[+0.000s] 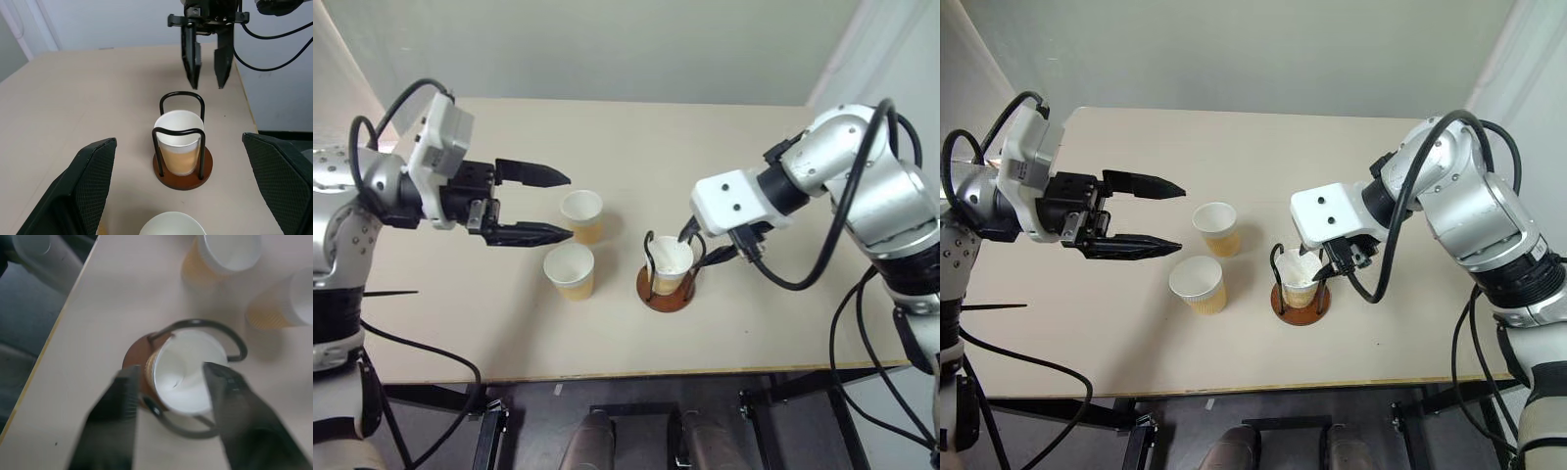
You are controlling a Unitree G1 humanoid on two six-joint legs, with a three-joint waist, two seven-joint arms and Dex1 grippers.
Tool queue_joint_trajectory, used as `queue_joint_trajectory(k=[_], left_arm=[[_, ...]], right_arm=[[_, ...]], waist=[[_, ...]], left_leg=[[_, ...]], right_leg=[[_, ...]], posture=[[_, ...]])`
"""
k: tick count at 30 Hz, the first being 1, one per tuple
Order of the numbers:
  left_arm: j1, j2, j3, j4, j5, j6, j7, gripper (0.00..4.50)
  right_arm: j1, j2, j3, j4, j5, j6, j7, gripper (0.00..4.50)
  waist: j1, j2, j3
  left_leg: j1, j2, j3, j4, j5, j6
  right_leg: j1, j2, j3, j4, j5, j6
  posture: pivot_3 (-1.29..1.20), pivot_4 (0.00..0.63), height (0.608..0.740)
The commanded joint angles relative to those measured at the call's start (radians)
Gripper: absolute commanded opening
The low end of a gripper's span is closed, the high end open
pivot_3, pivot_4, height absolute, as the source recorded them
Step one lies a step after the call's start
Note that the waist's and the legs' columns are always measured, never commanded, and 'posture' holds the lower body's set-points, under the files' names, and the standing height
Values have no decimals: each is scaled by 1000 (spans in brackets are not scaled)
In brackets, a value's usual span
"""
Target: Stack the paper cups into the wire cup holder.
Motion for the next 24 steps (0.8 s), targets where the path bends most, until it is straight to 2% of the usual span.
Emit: queue_joint_trajectory(k=[1, 3, 4, 9, 14, 18, 24], left_arm=[[6, 17, 26, -32, 0, -4, 3, 4500], [56, 43, 25, -64, 17, -22, -17, 4500], [86, 61, 26, -84, 22, -29, -30, 4500], [239, 160, 24, -146, 127, -181, -118, 4500], [271, 216, 22, -141, 178, -271, -164, 4500], [252, 217, -3, -125, 196, -306, -169, 4500], [170, 187, -97, -123, 207, -296, -197, 4500]], right_arm=[[-9, 14, -42, 3, 0, 43, -48, 3637], [-5, 45, -100, 3, 39, 144, -115, 4333], [-3, 54, -134, 0, 64, 201, -142, 4466], [4, 93, -308, -16, 188, 456, -277, 4466], [18, 136, -525, -60, 364, 678, -374, 4466], [63, 150, -584, -135, 460, 724, -431, 4466], [160, 97, -623, -235, 610, 781, -447, 4466]], waist=[[0, 0, 0], [-1, 0, 0], [-2, 0, 0], [-3, 0, 0], [0, 0, 0], [0, 0, 0], [0, 0, 0]], left_leg=[[0, 0, 0, 0, 0, 0], [0, 0, 0, 0, 0, 0], [0, 0, 0, 0, 0, 0], [0, 0, 0, -1, 0, 0], [0, 0, -1, -1, 0, 0], [0, -1, 0, -1, 0, 0], [0, 0, -1, -1, 0, 0]], right_leg=[[0, 0, 0, 0, 0, 0], [0, 0, 0, 0, 0, 0], [0, 0, 0, 0, 0, 0], [-1, 1, 0, 0, -1, -2], [-1, 1, 0, 0, -1, -2], [-1, 0, 0, 0, -2, -3], [-1, 0, 0, 1, -2, -3]], posture=[[0, 150, 740], [0, 150, 740], [0, 150, 740], [0, 150, 740], [0, 150, 740], [0, 150, 740], [0, 150, 740]])
